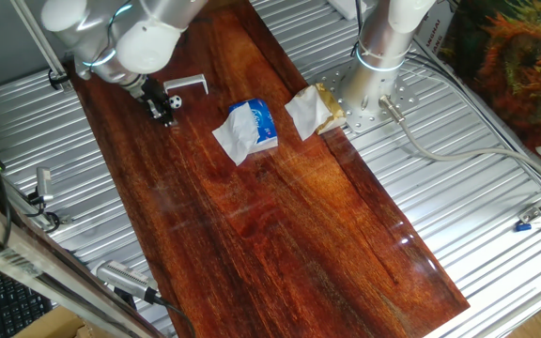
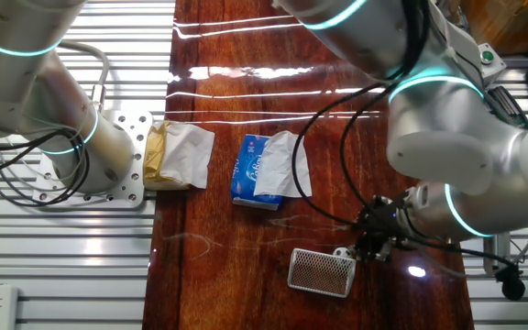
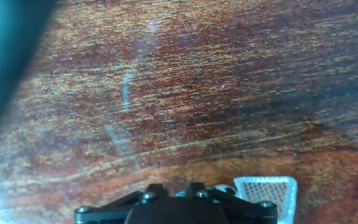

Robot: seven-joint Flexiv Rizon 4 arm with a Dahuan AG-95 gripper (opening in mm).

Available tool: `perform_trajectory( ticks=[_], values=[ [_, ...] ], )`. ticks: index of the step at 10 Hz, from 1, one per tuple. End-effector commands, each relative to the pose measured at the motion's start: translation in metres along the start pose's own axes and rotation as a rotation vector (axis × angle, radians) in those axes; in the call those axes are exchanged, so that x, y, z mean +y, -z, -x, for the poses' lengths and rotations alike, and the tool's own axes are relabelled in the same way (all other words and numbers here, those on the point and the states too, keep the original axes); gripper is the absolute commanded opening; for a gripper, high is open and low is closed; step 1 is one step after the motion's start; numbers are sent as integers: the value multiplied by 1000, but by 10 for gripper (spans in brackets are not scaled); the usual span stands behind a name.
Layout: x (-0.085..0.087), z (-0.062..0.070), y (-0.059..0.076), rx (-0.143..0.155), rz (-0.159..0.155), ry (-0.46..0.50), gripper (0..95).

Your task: Push the soccer ball into the goal

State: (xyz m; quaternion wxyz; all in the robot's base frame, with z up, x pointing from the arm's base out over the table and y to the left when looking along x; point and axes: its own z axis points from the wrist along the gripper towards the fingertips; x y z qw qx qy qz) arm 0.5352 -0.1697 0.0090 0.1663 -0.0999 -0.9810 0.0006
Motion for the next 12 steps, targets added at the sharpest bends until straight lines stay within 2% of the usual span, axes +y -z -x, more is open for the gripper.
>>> perform_trajectory(
  ticks=[1, 3, 7, 9, 11, 12],
  values=[
    [0, 1, -1, 9, 3, 2, 950],
    [0, 1, -1, 37, 17, -9, 950],
    [0, 1, 0, 48, 40, -10, 950],
    [1, 1, 3, 43, 52, -6, 950],
    [4, 3, 6, 36, 50, -10, 570],
    [6, 5, 9, 29, 50, -18, 0]
  ],
)
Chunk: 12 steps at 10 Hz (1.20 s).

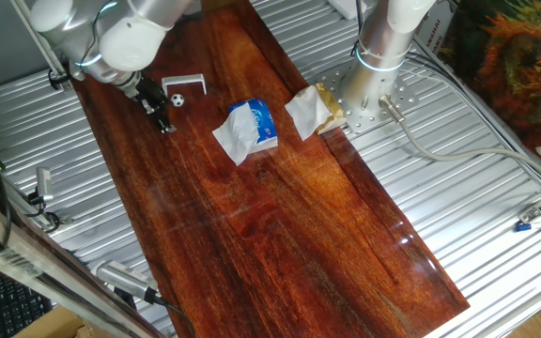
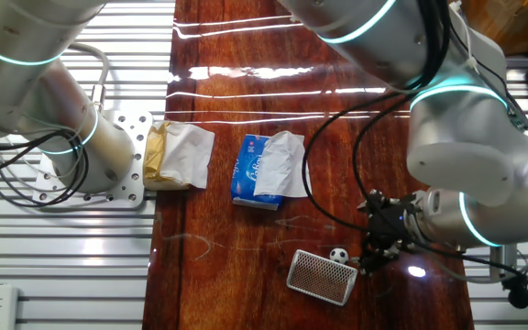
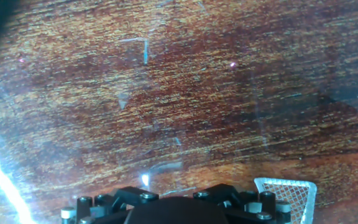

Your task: Push the soccer ball into the goal

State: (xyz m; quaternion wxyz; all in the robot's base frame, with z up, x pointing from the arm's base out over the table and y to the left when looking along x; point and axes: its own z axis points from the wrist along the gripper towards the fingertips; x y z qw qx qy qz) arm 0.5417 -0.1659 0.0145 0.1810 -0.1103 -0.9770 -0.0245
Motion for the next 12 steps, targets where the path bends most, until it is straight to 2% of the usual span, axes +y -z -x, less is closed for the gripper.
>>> perform_trajectory(
  ticks=[1, 2, 3, 4, 5, 6, 7, 8, 12],
  values=[
    [3, 2, 4, -7, 1, -7, 0],
    [4, 4, 5, -5, 1, -2, 0],
    [5, 5, 5, -6, -14, 54, 0],
    [5, 5, 5, -15, -66, 151, 0],
    [5, 4, 6, -21, -153, 313, 0],
    [5, 2, 7, -16, -212, 413, 0],
    [4, 0, 8, -14, -247, 466, 0],
    [5, -4, 11, -13, -285, 503, 0],
    [8, -15, 18, 15, -367, 558, 0]
  ],
)
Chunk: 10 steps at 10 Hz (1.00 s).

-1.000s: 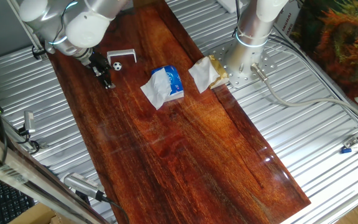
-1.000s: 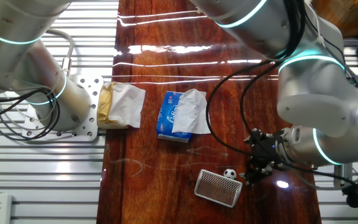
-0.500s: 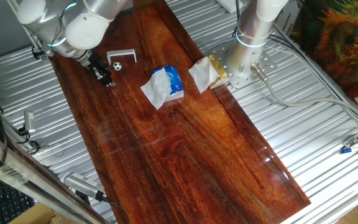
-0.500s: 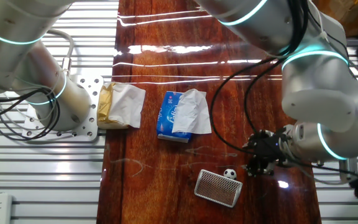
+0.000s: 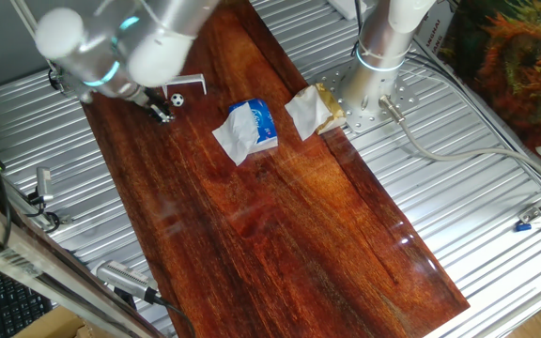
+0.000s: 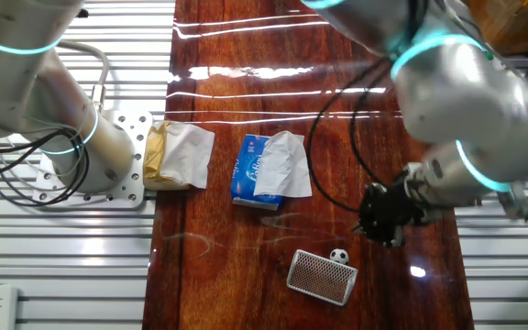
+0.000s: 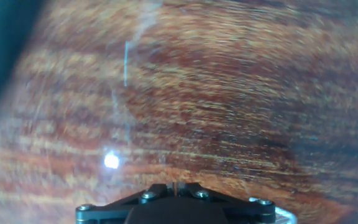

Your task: Push the soccer ball into the goal

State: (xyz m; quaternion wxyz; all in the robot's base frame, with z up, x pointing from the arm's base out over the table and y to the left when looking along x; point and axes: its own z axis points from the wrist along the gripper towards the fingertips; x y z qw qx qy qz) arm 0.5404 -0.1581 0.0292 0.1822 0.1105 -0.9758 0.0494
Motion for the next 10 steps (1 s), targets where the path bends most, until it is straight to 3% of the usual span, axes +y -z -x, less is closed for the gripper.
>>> perform_trajectory(
  ticks=[1, 7, 10],
  values=[
    [3, -8, 6, 30, -139, 156, 0],
    [3, -11, 6, 25, -135, 159, 0],
    [3, -11, 6, 14, -119, 146, 0]
  ],
)
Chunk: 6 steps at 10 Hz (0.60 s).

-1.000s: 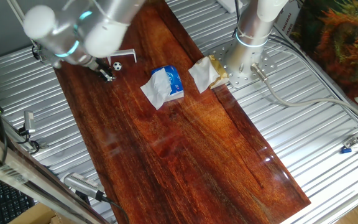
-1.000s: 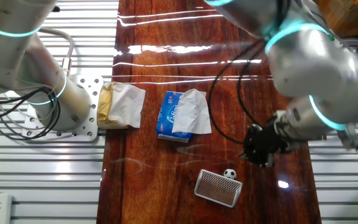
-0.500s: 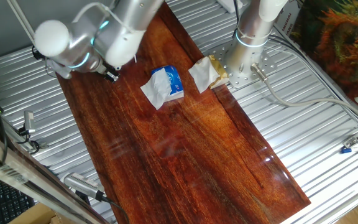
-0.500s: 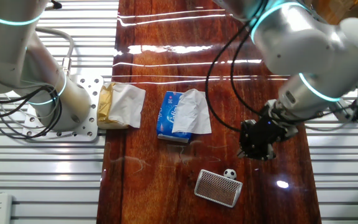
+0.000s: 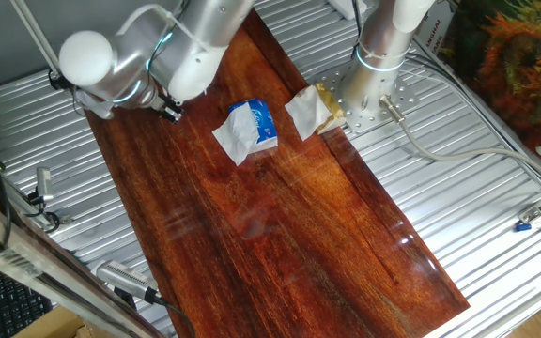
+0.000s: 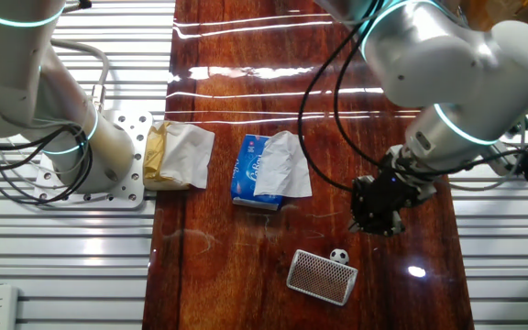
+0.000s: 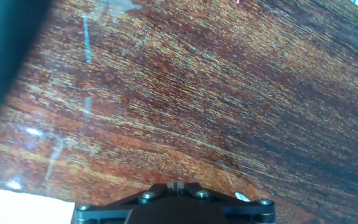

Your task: Push the soccer ball into the goal

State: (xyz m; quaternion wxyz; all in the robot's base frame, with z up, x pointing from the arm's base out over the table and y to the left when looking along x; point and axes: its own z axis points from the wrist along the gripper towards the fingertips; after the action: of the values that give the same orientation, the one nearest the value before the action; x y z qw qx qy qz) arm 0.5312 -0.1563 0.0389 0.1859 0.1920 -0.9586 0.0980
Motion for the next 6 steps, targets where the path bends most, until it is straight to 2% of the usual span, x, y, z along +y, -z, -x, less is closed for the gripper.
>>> perform_trajectory(
  ticks=[1, 2, 3, 4, 5, 6],
  values=[
    [0, 0, 0, -1, 7, 1, 0],
    [0, 0, 0, -2, 11, 4, 0],
    [0, 0, 0, -17, 39, -1, 0],
    [0, 0, 0, -41, 100, -24, 0],
    [0, 0, 0, -50, 142, -55, 0],
    [0, 0, 0, -50, 141, -79, 0]
  ],
)
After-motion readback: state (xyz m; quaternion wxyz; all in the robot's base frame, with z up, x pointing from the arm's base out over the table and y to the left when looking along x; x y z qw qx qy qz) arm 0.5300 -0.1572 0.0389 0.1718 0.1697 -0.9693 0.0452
